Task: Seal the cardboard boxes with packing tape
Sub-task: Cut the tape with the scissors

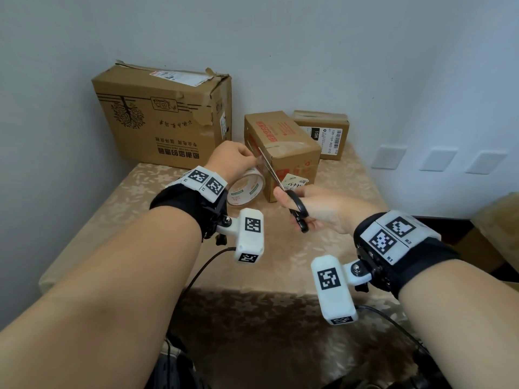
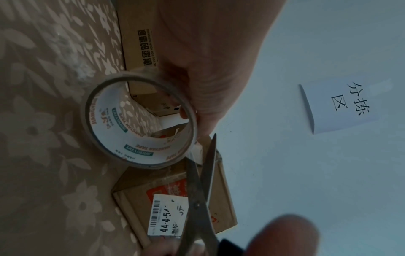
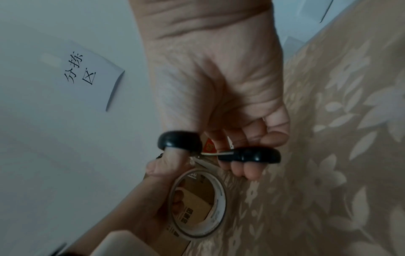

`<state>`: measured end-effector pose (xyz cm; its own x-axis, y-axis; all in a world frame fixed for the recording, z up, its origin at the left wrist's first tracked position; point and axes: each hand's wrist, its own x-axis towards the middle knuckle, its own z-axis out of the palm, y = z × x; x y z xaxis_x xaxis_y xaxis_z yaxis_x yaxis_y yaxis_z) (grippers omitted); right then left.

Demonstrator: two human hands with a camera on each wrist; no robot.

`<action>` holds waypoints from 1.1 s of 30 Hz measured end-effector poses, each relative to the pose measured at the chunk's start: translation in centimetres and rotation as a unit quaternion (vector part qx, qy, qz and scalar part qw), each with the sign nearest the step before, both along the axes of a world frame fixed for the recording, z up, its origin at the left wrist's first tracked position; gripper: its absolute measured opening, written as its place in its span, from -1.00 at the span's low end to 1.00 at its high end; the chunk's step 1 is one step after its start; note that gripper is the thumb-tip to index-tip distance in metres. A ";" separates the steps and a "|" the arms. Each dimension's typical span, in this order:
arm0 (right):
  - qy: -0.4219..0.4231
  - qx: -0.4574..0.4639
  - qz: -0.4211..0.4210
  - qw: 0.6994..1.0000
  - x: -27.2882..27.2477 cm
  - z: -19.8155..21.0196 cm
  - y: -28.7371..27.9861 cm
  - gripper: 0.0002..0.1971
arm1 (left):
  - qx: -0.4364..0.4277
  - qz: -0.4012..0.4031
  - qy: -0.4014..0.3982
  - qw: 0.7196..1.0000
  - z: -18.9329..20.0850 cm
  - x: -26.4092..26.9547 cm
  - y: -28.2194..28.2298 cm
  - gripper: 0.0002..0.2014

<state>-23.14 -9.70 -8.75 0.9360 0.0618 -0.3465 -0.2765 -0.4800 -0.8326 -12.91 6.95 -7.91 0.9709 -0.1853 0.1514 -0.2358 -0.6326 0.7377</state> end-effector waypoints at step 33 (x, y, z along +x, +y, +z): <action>-0.067 -0.056 0.035 0.996 1.1 -0.8 1.0 -0.33 | 0.037 -0.005 0.025 0.999 -0.2 -0.3 1.0 -0.81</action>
<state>-22.05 -8.68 -9.50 0.9692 0.0957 -0.2268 -0.1292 -0.5865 -0.7996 -13.19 7.91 -8.10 0.9751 -0.2035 0.0878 -0.2057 -0.6833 0.7005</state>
